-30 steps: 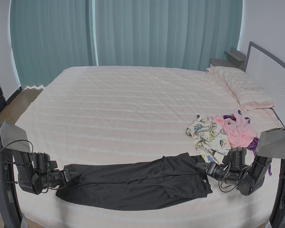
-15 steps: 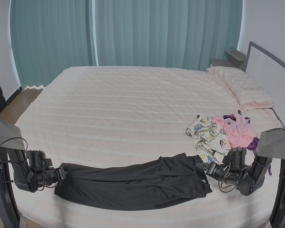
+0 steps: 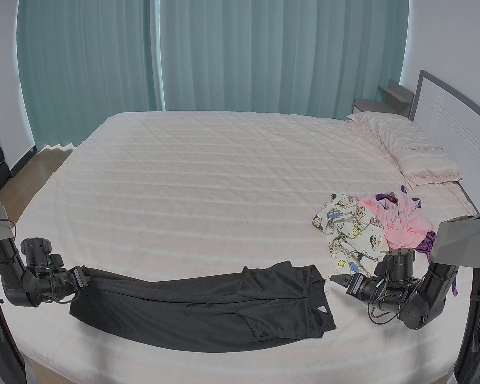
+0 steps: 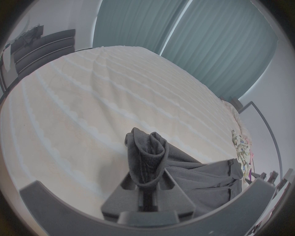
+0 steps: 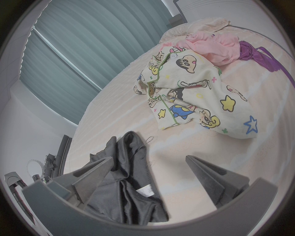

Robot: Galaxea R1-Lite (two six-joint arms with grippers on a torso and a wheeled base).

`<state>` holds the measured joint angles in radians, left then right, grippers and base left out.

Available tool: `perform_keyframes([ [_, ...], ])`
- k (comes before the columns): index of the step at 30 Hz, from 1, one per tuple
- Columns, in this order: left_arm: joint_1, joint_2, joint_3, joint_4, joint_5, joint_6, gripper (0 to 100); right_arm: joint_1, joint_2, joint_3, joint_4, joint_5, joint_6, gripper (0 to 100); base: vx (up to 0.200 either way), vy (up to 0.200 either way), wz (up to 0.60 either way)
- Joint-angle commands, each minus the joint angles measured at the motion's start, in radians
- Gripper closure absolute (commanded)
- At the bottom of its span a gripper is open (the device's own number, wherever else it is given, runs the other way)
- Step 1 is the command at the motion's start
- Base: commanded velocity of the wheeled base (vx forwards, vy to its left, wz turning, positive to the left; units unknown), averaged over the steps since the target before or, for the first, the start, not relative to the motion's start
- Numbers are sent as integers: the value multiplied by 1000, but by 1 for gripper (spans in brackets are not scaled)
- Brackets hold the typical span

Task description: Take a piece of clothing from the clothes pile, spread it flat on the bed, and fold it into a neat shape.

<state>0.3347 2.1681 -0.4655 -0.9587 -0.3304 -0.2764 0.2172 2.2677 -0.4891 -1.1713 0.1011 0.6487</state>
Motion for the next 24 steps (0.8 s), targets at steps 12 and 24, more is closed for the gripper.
perform_keyframes([
  [12, 201, -194, -183, 270, 1, -76, 100, 14, 0, 3, -1, 0, 8, 0, 0, 0, 0],
  [24, 308, -272, -314, 422, 1, -184, 100, 16, 1, 1, -1, 0, 9, 0, 0, 0, 0],
])
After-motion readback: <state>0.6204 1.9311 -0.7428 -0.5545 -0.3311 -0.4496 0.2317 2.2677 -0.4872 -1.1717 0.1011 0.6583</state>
